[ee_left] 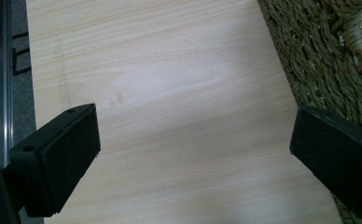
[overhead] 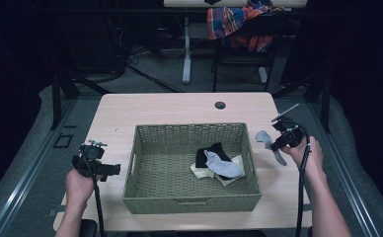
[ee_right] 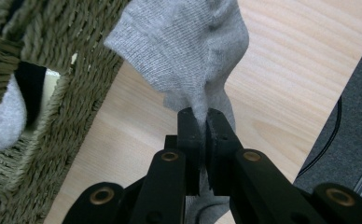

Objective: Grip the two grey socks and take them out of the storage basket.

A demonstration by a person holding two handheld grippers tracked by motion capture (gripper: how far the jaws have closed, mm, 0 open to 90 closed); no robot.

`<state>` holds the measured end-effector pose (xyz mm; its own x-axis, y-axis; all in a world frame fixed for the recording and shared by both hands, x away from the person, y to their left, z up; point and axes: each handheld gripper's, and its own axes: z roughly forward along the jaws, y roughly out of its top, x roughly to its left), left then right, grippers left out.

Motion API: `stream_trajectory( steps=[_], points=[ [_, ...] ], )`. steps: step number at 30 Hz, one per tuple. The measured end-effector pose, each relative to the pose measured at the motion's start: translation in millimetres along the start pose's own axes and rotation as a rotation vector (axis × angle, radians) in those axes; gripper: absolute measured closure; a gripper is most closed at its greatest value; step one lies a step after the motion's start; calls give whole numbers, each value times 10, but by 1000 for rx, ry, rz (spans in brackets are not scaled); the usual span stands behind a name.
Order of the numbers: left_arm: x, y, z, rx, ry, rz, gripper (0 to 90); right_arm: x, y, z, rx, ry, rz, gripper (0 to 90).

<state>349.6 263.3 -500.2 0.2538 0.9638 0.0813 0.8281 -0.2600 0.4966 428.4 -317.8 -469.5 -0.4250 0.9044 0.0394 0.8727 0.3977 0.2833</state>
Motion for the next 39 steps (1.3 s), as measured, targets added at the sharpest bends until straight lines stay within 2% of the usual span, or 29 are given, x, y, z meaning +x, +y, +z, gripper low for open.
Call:
stream_trajectory(
  steps=[2, 4, 5, 7, 11, 15, 16, 18, 20, 21, 22, 26, 28, 31, 33, 36, 39],
  points=[
    [-1, -1, 0, -1, 0, -1, 18, 13, -4, 41, -4, 4, 6, 862],
    [-1, -2, -1, -2, 0, 0, 18, 8, 5, 60, 19, 3, -12, 862],
    [0, -1, -1, -1, 0, 0, 18, 17, -1, 84, 12, 3, 0, 862],
    [0, -1, -1, 0, 0, -1, 18, 8, 4, 101, 32, 1, -12, 862],
    [-2, 0, 0, -1, -1, 0, 18, -16, -19, 164, 25, 3, 12, 862],
    [-2, 0, 0, -1, -1, -1, 18, -58, -29, 216, 60, 1, 9, 862],
    [-2, 0, 1, 0, -2, 0, 18, -52, -39, 246, 46, 1, 27, 862],
    [-2, 0, 0, -1, -1, -2, 18, -62, -45, 286, 52, 7, 31, 861],
    [-2, 0, 0, -1, -1, -1, 18, -80, -45, 317, 75, 15, 23, 861],
    [-2, 0, 0, -1, -1, -1, 18, -78, -51, 339, 69, 18, 34, 861],
    [-3, 0, 0, -1, -1, -1, 18, -90, -47, 349, 89, 21, 25, 860],
    [-4, 0, -1, -1, -2, -1, 18, -87, -53, 436, 99, 42, 38, 858],
    [-3, 0, 1, 0, -3, -1, 18, -83, -54, 465, 103, 35, 42, 852],
    [-5, 0, 5, 2, -6, 1, 18, -91, -49, 506, 146, 29, 41, 781],
    [-7, 0, 3, 0, -4, 1, 18, -92, -54, 507, 137, 38, 54, 726],
    [-1, -1, 3, 1, -4, 0, 18, -102, -47, 400, 92, 48, 78, 594],
    [-3, -1, 1, 0, -5, 0, 18, -127, -39, 202, 39, 56, 77, 491]
  ],
)
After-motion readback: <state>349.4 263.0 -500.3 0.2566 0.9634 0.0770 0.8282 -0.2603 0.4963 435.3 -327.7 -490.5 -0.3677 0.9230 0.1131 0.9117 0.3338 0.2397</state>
